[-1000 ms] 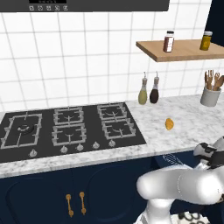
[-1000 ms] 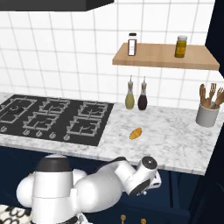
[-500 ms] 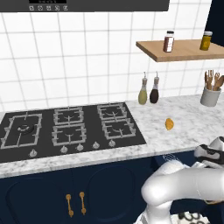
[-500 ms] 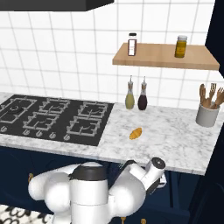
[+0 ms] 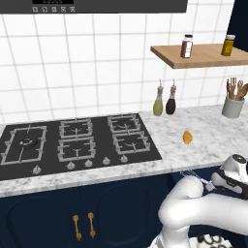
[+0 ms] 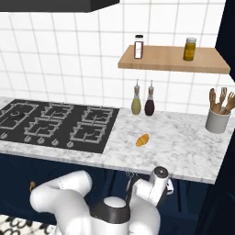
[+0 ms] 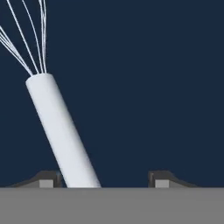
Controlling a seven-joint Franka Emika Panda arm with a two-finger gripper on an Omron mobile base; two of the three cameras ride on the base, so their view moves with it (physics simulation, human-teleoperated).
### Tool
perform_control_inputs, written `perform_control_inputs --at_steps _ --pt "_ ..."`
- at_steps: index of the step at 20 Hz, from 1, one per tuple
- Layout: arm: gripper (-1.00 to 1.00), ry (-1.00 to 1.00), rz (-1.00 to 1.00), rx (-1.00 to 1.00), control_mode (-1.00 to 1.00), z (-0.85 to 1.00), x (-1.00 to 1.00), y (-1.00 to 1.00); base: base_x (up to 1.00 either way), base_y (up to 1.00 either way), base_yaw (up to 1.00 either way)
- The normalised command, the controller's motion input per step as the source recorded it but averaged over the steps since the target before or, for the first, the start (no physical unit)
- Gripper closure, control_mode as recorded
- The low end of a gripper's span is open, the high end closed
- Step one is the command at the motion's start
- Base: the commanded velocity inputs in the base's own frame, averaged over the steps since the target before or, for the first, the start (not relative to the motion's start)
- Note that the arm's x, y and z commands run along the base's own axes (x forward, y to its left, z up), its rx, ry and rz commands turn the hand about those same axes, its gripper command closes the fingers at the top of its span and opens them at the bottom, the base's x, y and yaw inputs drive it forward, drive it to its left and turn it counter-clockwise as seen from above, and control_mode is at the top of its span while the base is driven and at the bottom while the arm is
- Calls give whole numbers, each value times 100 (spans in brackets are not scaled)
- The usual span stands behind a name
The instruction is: Pick the whisk from the drawer and place it on the counter.
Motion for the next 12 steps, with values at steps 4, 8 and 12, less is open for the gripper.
perform_control_inputs --at_steps 4,8,12 --pt "100 3 16 0 -100 -4 -100 -60 0 0 0" --pt "100 -3 30 1 -100 61 -100 -47 0 0 0" --pt "100 -12 15 6 -100 100 -93 -39 0 0 0"
